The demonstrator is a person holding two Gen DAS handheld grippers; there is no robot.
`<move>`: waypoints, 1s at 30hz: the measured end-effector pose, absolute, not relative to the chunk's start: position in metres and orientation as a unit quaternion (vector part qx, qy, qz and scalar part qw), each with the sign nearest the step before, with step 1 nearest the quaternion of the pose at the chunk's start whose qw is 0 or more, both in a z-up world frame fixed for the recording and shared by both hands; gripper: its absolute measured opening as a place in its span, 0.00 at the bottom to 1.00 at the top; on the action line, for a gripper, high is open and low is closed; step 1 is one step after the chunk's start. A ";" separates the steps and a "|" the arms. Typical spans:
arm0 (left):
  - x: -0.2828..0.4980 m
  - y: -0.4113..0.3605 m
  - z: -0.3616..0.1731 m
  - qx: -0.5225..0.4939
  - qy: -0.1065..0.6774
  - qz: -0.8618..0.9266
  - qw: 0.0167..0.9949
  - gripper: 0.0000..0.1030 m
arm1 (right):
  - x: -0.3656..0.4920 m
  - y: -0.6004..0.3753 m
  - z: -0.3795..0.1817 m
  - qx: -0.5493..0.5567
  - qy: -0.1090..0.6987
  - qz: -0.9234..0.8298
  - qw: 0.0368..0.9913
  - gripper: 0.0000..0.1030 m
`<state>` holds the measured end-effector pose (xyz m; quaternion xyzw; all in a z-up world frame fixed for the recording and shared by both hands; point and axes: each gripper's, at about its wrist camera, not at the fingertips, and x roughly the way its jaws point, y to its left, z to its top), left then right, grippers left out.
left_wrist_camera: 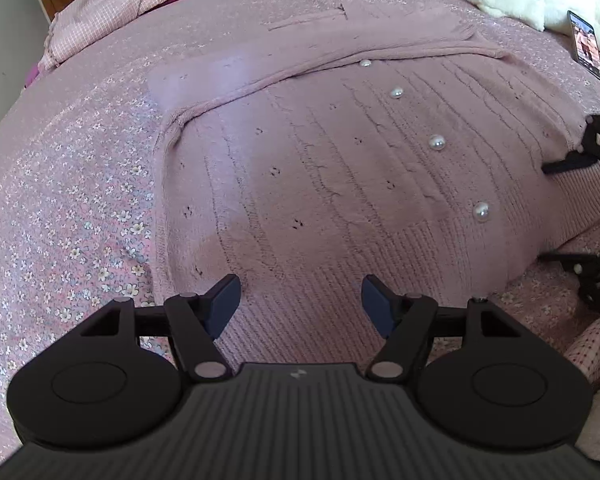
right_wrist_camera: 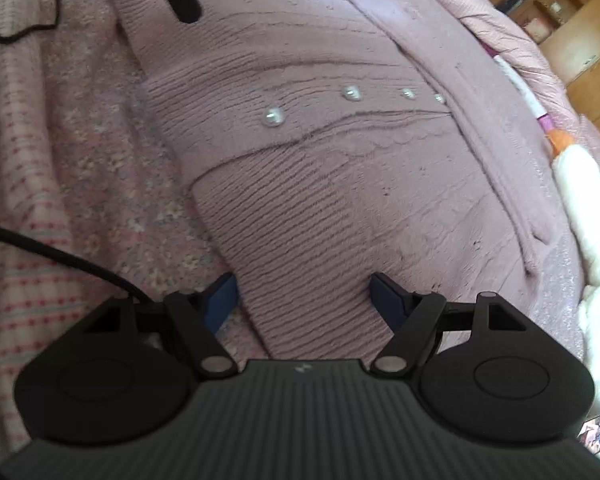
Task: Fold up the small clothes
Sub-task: 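Grasp the hem with both grippers and fold it up toward the collar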
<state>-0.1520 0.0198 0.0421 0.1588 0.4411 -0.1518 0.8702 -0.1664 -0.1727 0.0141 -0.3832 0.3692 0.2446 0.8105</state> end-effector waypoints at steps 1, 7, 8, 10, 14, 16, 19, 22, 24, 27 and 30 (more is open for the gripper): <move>-0.153 0.020 0.042 0.162 0.440 -0.153 0.870 0.72 | -0.165 -0.174 0.015 -0.377 0.369 0.241 0.815 0.65; -0.158 0.017 0.043 0.165 0.438 -0.172 0.867 0.72 | -0.152 -0.189 0.049 -0.297 0.363 0.214 0.857 0.12; -0.159 0.015 0.043 0.166 0.436 -0.179 0.866 0.72 | -0.150 -0.191 0.054 -0.290 0.357 0.207 0.863 0.12; -0.163 0.011 0.043 0.169 0.432 -0.196 0.864 0.72 | -0.144 -0.196 0.065 -0.265 0.350 0.197 0.876 0.12; -0.174 -0.005 0.040 0.204 0.424 -0.241 0.849 0.72 | -0.131 -0.204 0.079 -0.207 0.345 0.187 0.896 0.12; -0.180 -0.013 0.035 0.234 0.420 -0.244 0.842 0.72 | -0.125 -0.207 0.086 -0.184 0.341 0.185 0.903 0.12; -0.181 -0.022 0.025 0.274 0.408 -0.221 0.842 0.72 | -0.121 -0.210 0.096 -0.150 0.333 0.182 0.913 0.12; -0.174 -0.024 0.018 0.297 0.391 -0.170 0.855 0.72 | -0.119 -0.211 0.102 -0.134 0.322 0.179 0.920 0.12; -0.170 -0.022 0.017 0.300 0.384 -0.157 0.859 0.76 | -0.120 -0.211 0.105 -0.129 0.317 0.176 0.923 0.12; -0.166 -0.019 0.015 0.307 0.375 -0.157 0.861 0.83 | -0.116 -0.212 0.104 -0.123 0.315 0.174 0.925 0.12; -0.161 -0.011 0.015 0.285 0.374 -0.178 0.864 0.76 | -0.116 -0.211 0.102 -0.117 0.313 0.166 0.928 0.12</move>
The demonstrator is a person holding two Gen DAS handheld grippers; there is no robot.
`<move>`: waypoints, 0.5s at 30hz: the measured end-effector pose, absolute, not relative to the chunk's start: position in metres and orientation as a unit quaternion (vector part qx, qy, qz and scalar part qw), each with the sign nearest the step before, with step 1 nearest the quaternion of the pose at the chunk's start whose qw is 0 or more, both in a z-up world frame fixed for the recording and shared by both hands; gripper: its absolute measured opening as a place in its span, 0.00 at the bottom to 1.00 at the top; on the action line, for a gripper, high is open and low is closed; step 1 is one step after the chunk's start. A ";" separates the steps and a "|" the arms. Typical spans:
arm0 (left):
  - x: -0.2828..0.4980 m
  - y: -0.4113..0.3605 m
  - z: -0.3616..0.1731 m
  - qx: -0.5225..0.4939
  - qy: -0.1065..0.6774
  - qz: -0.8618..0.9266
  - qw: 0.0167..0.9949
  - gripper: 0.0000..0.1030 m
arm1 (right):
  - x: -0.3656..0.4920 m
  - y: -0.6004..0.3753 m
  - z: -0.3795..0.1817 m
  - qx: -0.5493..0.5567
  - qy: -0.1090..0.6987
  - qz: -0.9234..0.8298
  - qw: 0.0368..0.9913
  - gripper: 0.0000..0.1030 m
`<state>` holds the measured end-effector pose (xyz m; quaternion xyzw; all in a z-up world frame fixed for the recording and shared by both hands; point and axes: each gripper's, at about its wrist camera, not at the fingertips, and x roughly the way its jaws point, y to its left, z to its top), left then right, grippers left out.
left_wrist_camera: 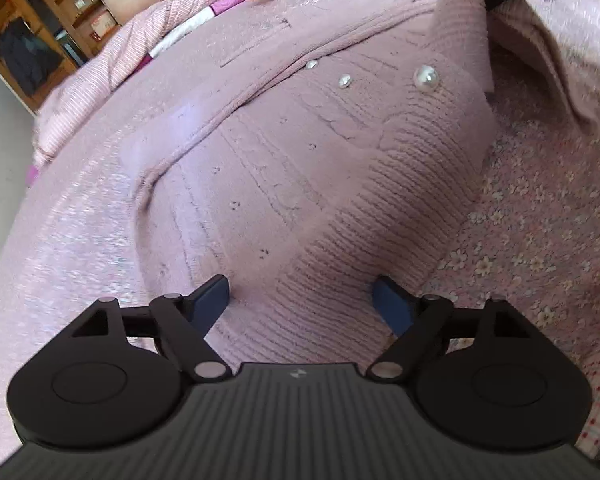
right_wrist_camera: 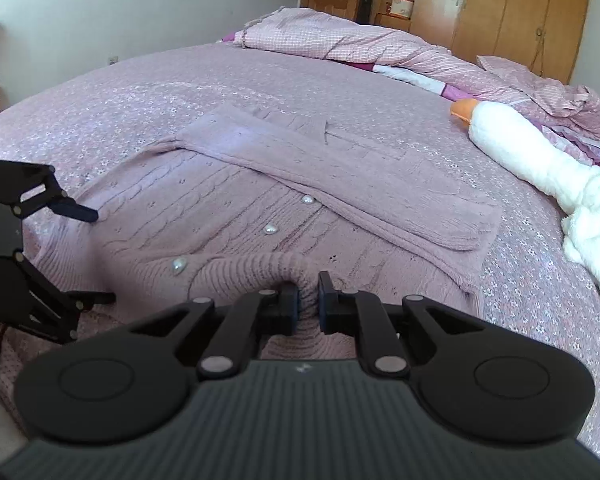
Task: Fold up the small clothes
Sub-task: 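Grasp the hem with both grippers and fold it up toward the collar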
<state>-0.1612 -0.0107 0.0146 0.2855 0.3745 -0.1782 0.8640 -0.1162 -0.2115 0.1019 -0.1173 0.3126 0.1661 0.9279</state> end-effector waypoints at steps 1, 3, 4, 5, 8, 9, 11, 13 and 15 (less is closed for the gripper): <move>-0.156 -0.007 0.015 0.263 0.386 -0.190 0.863 0.71 | -0.117 -0.212 0.102 -0.111 0.312 0.164 0.929 0.12; -0.148 0.002 0.021 0.219 0.400 -0.199 0.867 0.53 | -0.118 -0.214 0.101 -0.100 0.308 0.160 0.932 0.12; -0.145 0.006 0.024 0.209 0.401 -0.201 0.869 0.44 | -0.119 -0.214 0.101 -0.097 0.307 0.157 0.934 0.12; -0.142 0.009 0.029 0.198 0.401 -0.200 0.872 0.28 | -0.120 -0.215 0.101 -0.095 0.304 0.152 0.936 0.12; -0.132 0.019 0.042 0.149 0.406 -0.189 0.882 0.11 | -0.122 -0.217 0.101 -0.082 0.297 0.142 0.941 0.12; -0.129 0.022 0.047 0.139 0.403 -0.185 0.886 0.10 | -0.122 -0.218 0.102 -0.078 0.293 0.137 0.943 0.12; -0.123 0.024 0.058 0.128 0.388 -0.177 0.895 0.10 | -0.121 -0.219 0.105 -0.073 0.284 0.126 0.948 0.12; -0.118 0.026 0.069 0.114 0.377 -0.171 0.903 0.09 | -0.119 -0.220 0.110 -0.069 0.272 0.117 0.953 0.12; -0.110 0.024 0.079 0.110 0.363 -0.166 0.910 0.09 | -0.115 -0.222 0.116 -0.064 0.259 0.109 0.958 0.12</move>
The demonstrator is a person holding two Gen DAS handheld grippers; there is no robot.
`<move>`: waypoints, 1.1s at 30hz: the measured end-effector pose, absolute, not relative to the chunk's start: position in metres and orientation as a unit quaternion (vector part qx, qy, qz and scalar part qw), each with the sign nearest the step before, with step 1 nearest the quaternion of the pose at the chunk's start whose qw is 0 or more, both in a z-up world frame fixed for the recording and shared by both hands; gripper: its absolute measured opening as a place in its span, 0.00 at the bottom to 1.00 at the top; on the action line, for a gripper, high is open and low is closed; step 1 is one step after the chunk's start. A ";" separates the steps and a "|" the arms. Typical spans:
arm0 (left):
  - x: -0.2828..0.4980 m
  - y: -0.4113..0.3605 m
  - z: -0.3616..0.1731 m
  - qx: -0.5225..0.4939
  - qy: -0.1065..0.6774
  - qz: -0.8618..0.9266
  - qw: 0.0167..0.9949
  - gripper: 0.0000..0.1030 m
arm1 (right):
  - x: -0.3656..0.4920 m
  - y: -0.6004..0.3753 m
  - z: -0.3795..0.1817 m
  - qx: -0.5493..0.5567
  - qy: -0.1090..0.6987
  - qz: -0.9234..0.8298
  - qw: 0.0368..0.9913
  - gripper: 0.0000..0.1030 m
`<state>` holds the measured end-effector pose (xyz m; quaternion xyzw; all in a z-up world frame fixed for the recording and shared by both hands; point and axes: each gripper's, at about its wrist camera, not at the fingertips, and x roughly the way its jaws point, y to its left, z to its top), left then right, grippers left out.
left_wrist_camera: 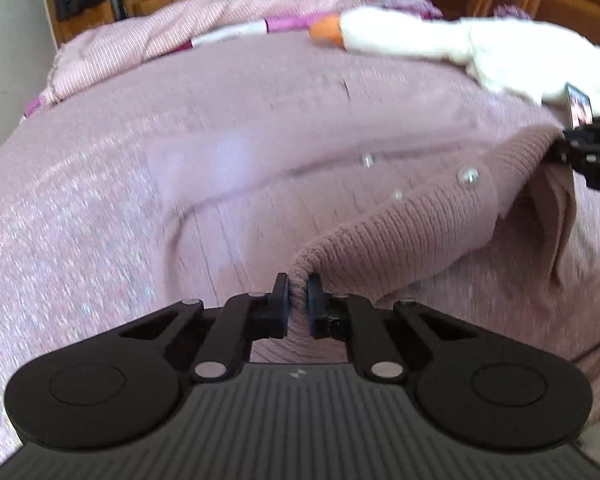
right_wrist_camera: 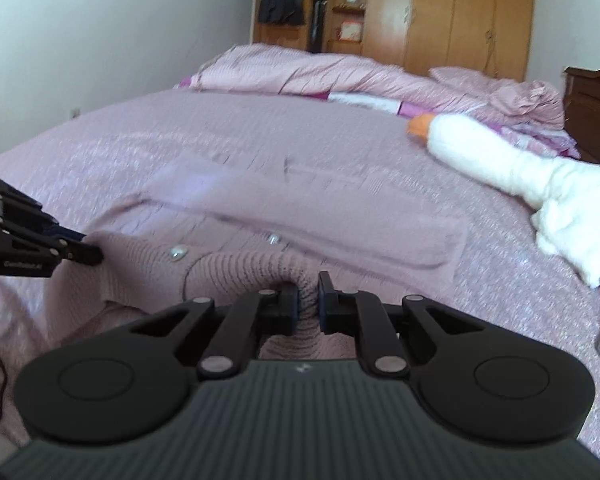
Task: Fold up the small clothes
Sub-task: 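Grasp the hem with both grippers and fold it up toward the collar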
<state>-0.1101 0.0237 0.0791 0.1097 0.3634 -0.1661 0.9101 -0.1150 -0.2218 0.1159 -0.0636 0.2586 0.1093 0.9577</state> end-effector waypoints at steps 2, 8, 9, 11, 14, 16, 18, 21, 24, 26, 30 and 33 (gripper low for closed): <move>-0.105 0.020 0.089 0.115 0.345 -0.159 0.918 0.08 | -0.109 -0.223 0.122 -0.062 0.247 0.104 0.961 0.12; -0.075 0.008 0.119 0.106 0.301 -0.132 0.938 0.08 | -0.081 -0.222 0.138 -0.081 0.209 0.093 0.970 0.12; -0.067 0.004 0.124 0.109 0.295 -0.129 0.941 0.08 | -0.074 -0.222 0.141 -0.081 0.201 0.092 0.972 0.12; -0.050 -0.002 0.133 0.115 0.281 -0.128 0.944 0.08 | -0.058 -0.225 0.148 -0.079 0.189 0.086 0.975 0.12; -0.021 -0.010 0.144 0.121 0.263 -0.124 0.949 0.08 | -0.031 -0.229 0.156 -0.074 0.172 0.075 0.979 0.12; 0.004 -0.014 0.149 0.121 0.252 -0.113 0.954 0.08 | -0.011 -0.231 0.159 -0.077 0.164 0.068 0.981 0.12; 0.032 -0.018 0.150 0.118 0.251 -0.102 0.955 0.08 | 0.012 -0.232 0.158 -0.082 0.163 0.063 0.981 0.12; 0.078 -0.025 0.141 0.114 0.265 -0.091 0.953 0.08 | 0.049 -0.231 0.147 -0.089 0.174 0.054 0.979 0.12; 0.119 -0.033 0.119 0.120 0.295 -0.082 0.945 0.08 | 0.085 -0.227 0.125 -0.097 0.201 0.045 0.974 0.12; 0.141 -0.039 0.099 0.132 0.316 -0.076 0.937 0.08 | 0.102 -0.224 0.107 -0.100 0.224 0.038 0.969 0.12; 0.171 -0.044 0.060 0.160 0.351 -0.058 0.921 0.09 | 0.126 -0.219 0.070 -0.110 0.266 0.026 0.957 0.13; 0.177 -0.038 0.046 0.153 0.355 -0.055 0.921 0.09 | 0.137 -0.224 0.050 -0.077 0.310 0.026 0.947 0.15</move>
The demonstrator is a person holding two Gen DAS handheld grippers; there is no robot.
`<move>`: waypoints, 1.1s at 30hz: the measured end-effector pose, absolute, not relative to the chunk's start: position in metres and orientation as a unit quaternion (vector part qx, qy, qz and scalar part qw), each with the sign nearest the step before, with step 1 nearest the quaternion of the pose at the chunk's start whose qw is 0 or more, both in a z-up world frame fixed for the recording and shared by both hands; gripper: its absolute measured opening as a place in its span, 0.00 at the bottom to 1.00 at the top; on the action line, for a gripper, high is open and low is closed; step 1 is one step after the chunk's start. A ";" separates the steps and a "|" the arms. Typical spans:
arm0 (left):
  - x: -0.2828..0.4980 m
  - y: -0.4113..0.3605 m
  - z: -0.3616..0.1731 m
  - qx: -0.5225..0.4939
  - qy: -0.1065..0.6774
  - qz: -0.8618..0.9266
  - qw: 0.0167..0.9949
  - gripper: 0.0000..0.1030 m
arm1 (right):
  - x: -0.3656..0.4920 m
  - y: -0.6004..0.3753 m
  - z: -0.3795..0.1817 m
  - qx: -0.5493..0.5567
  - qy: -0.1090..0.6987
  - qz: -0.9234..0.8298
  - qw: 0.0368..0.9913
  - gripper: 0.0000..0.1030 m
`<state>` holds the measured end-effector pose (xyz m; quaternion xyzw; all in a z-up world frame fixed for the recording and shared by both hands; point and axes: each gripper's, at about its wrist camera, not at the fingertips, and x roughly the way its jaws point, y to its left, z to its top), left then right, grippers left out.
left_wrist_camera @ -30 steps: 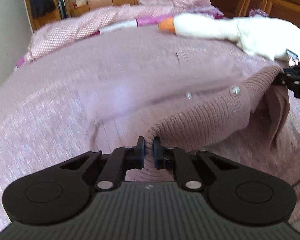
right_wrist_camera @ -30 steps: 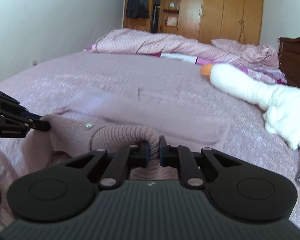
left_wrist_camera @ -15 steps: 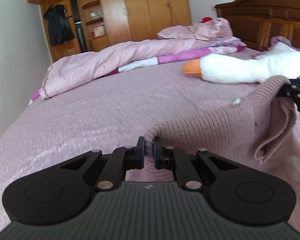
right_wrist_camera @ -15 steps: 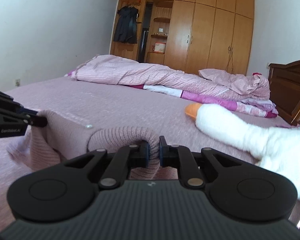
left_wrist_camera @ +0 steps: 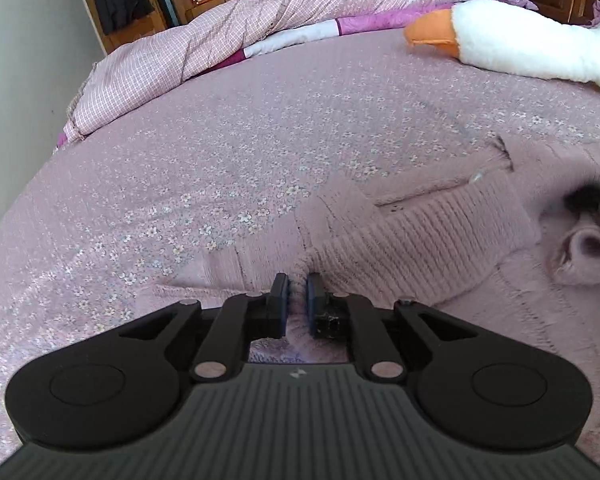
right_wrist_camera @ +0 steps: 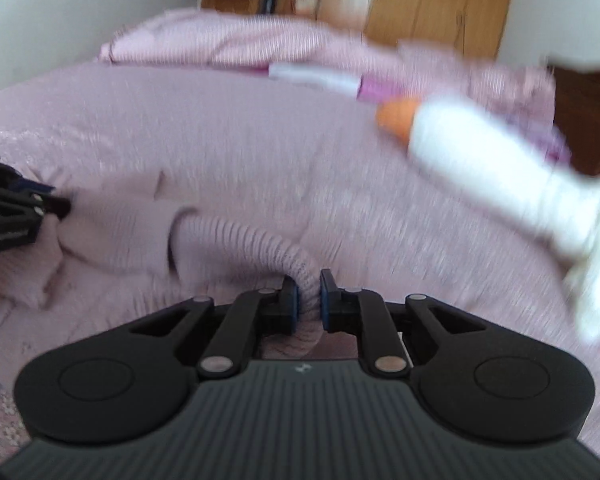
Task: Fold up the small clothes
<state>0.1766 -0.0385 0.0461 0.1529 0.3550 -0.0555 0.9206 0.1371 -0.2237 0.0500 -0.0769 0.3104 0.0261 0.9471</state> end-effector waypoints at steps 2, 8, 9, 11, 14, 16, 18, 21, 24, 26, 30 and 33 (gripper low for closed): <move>0.177 -0.037 0.046 0.153 0.355 -0.059 0.921 0.10 | 0.135 -0.228 0.045 -0.056 0.307 0.025 0.950 0.16; 0.166 -0.032 0.061 0.156 0.352 -0.060 0.921 0.27 | 0.124 -0.234 0.059 -0.033 0.306 0.012 0.951 0.46; 0.162 -0.029 0.066 0.146 0.353 -0.059 0.922 0.32 | 0.120 -0.238 0.063 -0.024 0.301 0.013 0.953 0.54; 0.155 -0.020 0.076 0.115 0.359 -0.059 0.924 0.38 | 0.112 -0.245 0.070 -0.012 0.293 0.015 0.956 0.56; 0.141 -0.003 0.091 0.072 0.359 -0.069 0.928 0.46 | 0.099 -0.252 0.080 0.002 0.282 0.018 0.959 0.56; 0.130 0.003 0.098 0.063 0.358 -0.075 0.929 0.50 | 0.088 -0.256 0.086 0.010 0.275 0.018 0.961 0.56; 0.118 0.011 0.102 0.056 0.359 -0.083 0.928 0.53 | 0.077 -0.259 0.090 0.014 0.269 0.023 0.963 0.56; 0.101 0.018 0.108 0.052 0.363 -0.104 0.924 0.54 | 0.061 -0.259 0.094 0.009 0.263 0.033 0.964 0.56; 0.084 0.018 0.107 0.060 0.360 -0.119 0.923 0.54 | 0.049 -0.253 0.093 -0.011 0.262 0.050 0.964 0.56; 0.076 0.014 0.105 0.080 0.356 -0.128 0.922 0.54 | 0.044 -0.246 0.091 -0.030 0.265 0.067 0.961 0.56; 0.065 0.003 0.092 0.134 0.350 -0.130 0.918 0.54 | 0.038 -0.225 0.082 -0.090 0.269 0.083 0.955 0.56; 0.062 -0.001 0.082 0.143 0.357 -0.145 0.912 0.54 | 0.039 -0.214 0.078 -0.114 0.270 0.092 0.952 0.56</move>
